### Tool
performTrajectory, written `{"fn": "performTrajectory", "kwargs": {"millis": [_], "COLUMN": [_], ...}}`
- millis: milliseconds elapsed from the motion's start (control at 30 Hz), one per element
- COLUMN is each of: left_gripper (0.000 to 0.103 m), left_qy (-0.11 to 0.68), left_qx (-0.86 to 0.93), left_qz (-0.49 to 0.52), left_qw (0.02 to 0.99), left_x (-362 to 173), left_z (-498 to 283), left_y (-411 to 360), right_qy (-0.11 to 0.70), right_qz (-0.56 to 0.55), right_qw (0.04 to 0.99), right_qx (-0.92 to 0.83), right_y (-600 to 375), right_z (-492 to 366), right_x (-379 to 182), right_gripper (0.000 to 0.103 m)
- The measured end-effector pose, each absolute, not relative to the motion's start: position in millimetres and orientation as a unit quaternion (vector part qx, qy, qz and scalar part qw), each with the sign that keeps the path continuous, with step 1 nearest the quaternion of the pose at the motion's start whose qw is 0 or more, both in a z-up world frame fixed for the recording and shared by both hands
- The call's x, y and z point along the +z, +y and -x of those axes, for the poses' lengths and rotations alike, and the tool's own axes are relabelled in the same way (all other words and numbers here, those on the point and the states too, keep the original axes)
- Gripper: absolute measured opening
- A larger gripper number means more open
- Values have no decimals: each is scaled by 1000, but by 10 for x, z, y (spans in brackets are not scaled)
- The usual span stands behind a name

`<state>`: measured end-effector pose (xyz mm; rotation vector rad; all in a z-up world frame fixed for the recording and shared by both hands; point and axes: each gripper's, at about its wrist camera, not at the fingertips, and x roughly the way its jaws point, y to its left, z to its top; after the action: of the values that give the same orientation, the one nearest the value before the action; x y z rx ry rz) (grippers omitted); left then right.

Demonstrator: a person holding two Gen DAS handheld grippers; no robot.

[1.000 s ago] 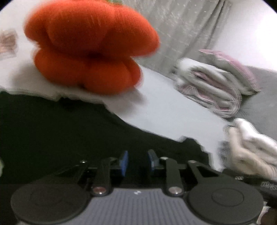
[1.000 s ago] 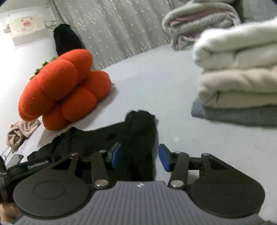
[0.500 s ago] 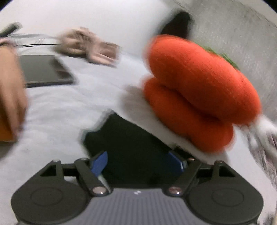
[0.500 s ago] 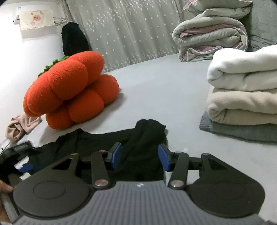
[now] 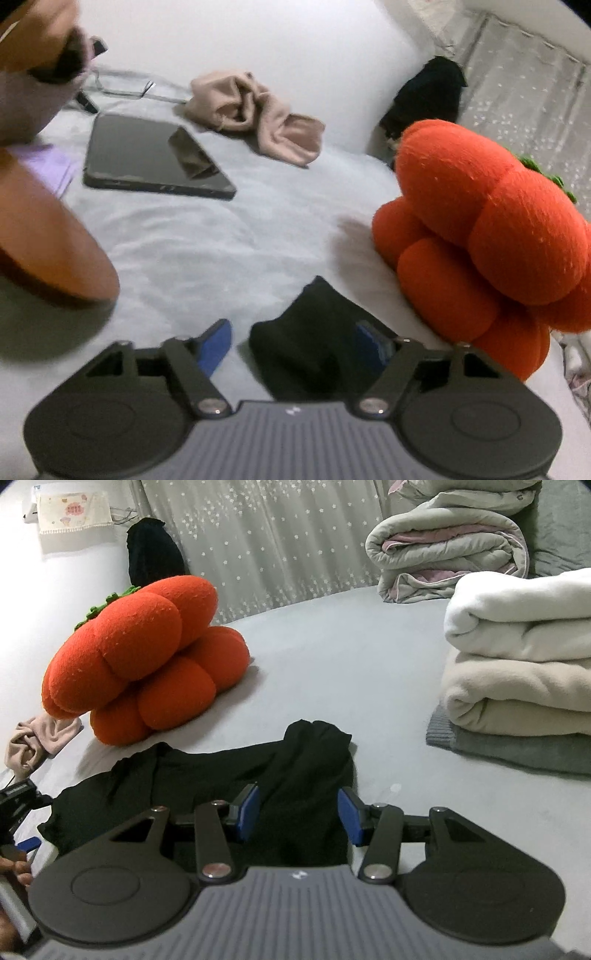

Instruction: Fold clothes

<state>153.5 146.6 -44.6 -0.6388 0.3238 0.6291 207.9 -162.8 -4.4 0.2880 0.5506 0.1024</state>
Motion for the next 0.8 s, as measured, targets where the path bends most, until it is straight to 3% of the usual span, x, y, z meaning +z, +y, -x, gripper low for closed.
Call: {"fn": "performTrajectory", "kwargs": {"millis": [33, 67, 100, 433, 800], "left_gripper": [49, 20, 6, 4, 4], "left_qy": [149, 145, 145, 85, 201], "left_qx": [287, 265, 238, 56, -139], "left_qz": [318, 334, 356, 244, 160], "left_qw": [891, 893, 892, 964, 956], "left_x": [-459, -475, -494, -186, -235], "left_z": [-1540, -1549, -1561, -1520, -1781], "left_y": [1486, 1512, 1546, 1071, 615], "right_qy": [271, 271, 271, 270, 272], "right_qz": [-141, -140, -140, -144, -146], "right_qw": [951, 951, 951, 951, 950], "right_qx": [51, 50, 50, 50, 50], "right_y": [-1622, -1619, -1615, -1643, -1670], "right_z": [-2076, -2075, -2074, -2082, -2084], "right_x": [-43, -44, -45, -48, -56], "right_gripper": [52, 52, 52, 52, 52]}}
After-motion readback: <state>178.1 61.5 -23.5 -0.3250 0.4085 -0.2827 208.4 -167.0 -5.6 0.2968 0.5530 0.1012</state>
